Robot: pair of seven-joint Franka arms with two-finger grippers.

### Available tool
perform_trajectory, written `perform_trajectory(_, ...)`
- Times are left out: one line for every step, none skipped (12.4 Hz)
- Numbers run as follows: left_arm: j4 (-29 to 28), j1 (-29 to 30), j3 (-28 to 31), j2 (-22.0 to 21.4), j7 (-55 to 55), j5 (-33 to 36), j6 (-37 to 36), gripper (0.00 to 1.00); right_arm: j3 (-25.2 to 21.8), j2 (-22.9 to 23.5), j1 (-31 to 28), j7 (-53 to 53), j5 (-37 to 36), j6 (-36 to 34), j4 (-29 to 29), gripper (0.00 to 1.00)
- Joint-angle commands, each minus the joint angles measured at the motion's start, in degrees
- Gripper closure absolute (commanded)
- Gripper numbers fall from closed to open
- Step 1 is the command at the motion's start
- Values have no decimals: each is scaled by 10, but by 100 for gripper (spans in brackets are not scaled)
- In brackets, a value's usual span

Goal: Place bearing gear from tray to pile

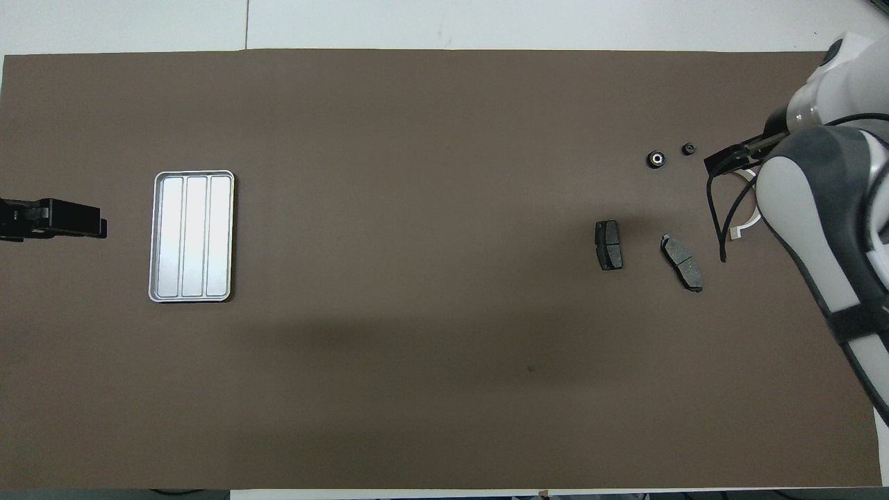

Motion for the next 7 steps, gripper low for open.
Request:
perform_trajectory(-27,-8,5,-21,5,3,21,0,2,-91,3,20,12,-69,-40,0)
perform_trajectory(-27,-8,5,-21,6,4,21,0,1,-110,7,24,18,-92,-38,0)
perform_trajectory(-27,-8,5,-21,5,3,20,0,-1,-127,10,42,30,-104,-37,0)
perform_trajectory(-27,-8,5,-21,5,3,20,0,-3,-141,21,68,36,-122,-35,0)
perform_trajectory(-27,-8,5,-21,5,3,20,0,-11,-152,32,96,36,-152,-32,0)
perform_trajectory(-27,-8,5,-21,5,3,20,0,-17,-164,47,124,36,-172,-32,0)
perform_trajectory(-28,-8,5,-21,5,4,20,0,-17,-172,47,133,36,-184,-32,0)
